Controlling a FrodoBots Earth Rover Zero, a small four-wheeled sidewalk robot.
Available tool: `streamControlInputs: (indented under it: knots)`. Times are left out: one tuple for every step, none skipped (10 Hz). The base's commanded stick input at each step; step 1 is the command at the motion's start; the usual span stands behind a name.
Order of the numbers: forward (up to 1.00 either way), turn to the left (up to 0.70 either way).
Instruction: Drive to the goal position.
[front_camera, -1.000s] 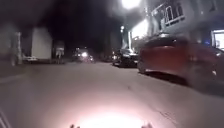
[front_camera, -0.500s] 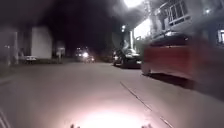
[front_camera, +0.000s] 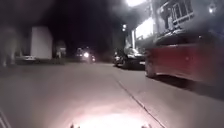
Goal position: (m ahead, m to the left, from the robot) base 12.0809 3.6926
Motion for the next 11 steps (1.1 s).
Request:
streamControlInputs:
  knots:
    - [0.85,0.0]
    - [0.85,0.0]
    - [0.85,0.0]
    - [0.85,0.0]
    - [0.85,0.0]
    - [0.85,0.0]
    - [0.85,0.0]
    - [0.85,0.0]
    - [0.85,0.0]
    - [0.85,0.0]
    - [0.85,0.0]
